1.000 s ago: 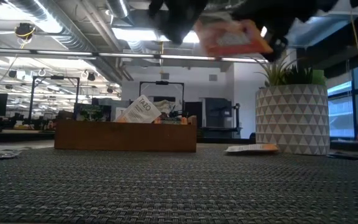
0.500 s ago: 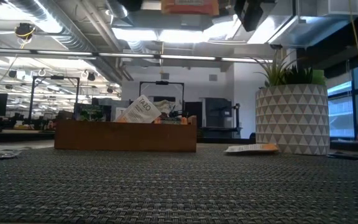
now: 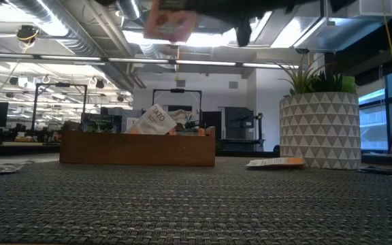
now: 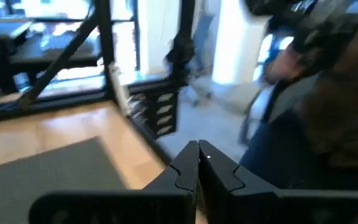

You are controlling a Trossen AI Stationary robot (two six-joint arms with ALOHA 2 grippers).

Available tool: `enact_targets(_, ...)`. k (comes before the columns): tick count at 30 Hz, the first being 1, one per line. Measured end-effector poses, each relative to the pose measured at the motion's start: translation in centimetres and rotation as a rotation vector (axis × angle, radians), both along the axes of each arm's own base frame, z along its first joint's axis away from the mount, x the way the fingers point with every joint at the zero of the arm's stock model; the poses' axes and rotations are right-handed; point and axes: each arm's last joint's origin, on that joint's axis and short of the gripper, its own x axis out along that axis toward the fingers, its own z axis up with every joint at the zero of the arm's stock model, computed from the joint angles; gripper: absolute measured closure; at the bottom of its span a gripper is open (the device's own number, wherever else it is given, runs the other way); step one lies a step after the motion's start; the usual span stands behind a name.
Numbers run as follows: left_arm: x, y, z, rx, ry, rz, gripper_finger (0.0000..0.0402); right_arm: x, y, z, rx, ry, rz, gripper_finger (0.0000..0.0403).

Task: Pick & Place Tea
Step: Put the orange tea bag to the right section of the wooden organizer

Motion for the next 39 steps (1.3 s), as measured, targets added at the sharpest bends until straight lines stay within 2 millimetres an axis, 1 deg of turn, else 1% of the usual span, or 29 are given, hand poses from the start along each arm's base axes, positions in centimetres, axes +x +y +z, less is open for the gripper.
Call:
enact_targets(2,-0.4,0.3,-0.3,-0.042,-0.010,-0.013,0.0395,0.7,-0.5,-0.9,-0.040,0.009,-0.011,0.0400)
enact_targets(5,-0.7,0.5,-0.8,-0.050,0.004,-0.012,0.0393,1.5,-1.4,-2.7,-0.117,0.067,-0.026,0.0400)
enact_targets(7,-0.7,0.5,-0.8,-0.066,0.017,-0.012,0.0394,1.9,-2.2,-3.5,-0.161,0.101,-0.041,0.0400)
enact_targets(13,-0.7,0.5,-0.8,-0.095,0.035,-0.011,0.0397,2.3,-5.1,-4.4,-0.229,0.171,-0.101,0.0400)
enact_targets(17,-0.7,0.5,-0.9,-0.112,0.051,-0.010,0.0393,1.8,-6.4,-4.0,-0.243,0.222,-0.130,0.0400)
enact_targets(19,-0.7,0.5,-0.9,-0.113,0.052,-0.010,0.0392,1.6,-6.9,-4.3,-0.231,0.272,-0.142,0.0400)
enact_targets(21,-0.7,0.5,-0.9,-0.112,0.052,-0.010,0.0391,1.4,-7.2,-4.8,-0.215,0.324,-0.148,0.0400)
enact_targets(26,-0.7,0.5,-0.9,-0.112,0.051,-0.009,0.0395,1.6,-7.7,-5.8,-0.189,0.359,-0.140,0.0400)
enact_targets(34,-0.7,0.5,-0.9,-0.112,0.052,-0.008,0.0391,1.6,-7.9,-5.9,-0.176,0.363,-0.165,0.0400)
enact_targets(39,-0.7,0.6,-0.9,-0.112,0.050,0.011,0.0394,1.9,-8.2,-6.9,-0.181,0.384,-0.171,0.0399)
